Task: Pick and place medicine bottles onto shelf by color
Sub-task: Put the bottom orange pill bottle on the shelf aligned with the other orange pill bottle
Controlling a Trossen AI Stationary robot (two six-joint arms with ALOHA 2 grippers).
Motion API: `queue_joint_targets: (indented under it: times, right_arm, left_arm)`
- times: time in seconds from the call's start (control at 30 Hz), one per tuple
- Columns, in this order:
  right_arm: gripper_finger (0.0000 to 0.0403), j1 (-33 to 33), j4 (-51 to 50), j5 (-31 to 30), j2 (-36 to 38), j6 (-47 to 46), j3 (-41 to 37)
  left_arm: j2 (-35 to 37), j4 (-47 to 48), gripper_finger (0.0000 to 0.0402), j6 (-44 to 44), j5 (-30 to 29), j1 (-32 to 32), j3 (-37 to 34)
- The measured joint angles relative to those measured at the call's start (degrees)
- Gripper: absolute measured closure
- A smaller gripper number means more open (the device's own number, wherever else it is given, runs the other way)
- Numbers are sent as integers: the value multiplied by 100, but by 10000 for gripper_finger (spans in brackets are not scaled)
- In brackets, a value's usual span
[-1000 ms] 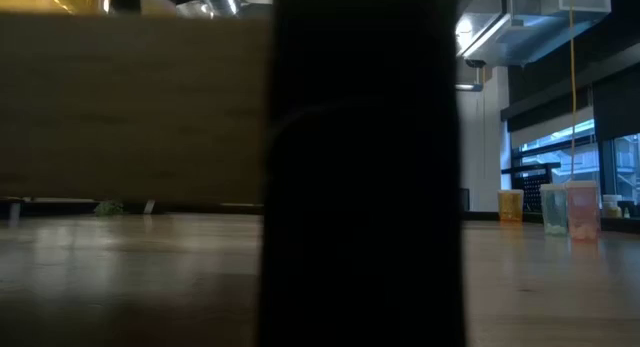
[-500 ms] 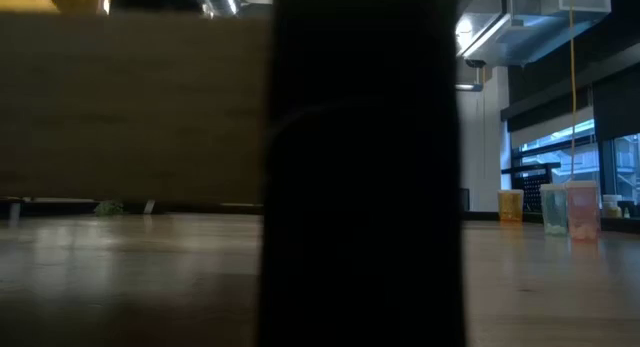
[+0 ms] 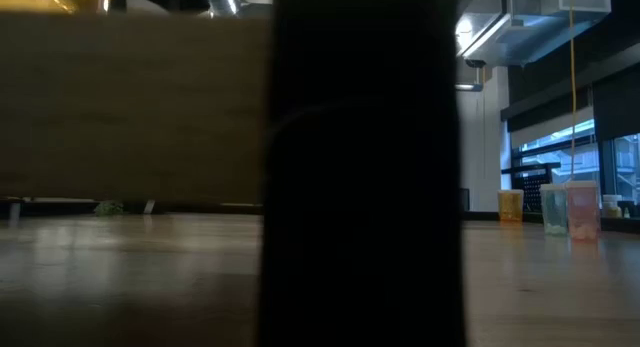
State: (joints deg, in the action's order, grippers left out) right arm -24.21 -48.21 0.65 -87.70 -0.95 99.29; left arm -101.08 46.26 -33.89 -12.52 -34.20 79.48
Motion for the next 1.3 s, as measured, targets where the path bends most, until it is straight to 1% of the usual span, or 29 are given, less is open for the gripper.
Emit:
queue_joint_targets:
  times: [0.2, 0.53, 0.77, 1.07, 1.13, 1.2, 1.3]
  right_arm:
    - [139, 0, 0, 1, 0, 0, 1]
    - [139, 0, -1, 0, 0, 0, 0]
    - [139, 0, -2, 1, 0, 0, 0]
    - [139, 0, -2, 0, -2, 0, 0]
    - [139, 0, -3, -1, -6, 1, 0]
    - [139, 0, -5, -1, -7, 0, 1]
    - [139, 0, -5, 1, -7, 0, 1]
  left_arm:
    - [0, 6, 209, 120, -130, 4, 3]
    - [4, 485, 208, 399, -346, 70, 446]
    - [-1, 586, 208, 409, -349, 70, 498]
    - [-239, 752, 208, 404, -279, 68, 487]
    - [-293, 610, 208, 409, -257, 68, 504]
    - [-302, 740, 208, 404, -223, 68, 494]
    - [-356, 607, 208, 404, -144, 70, 505]
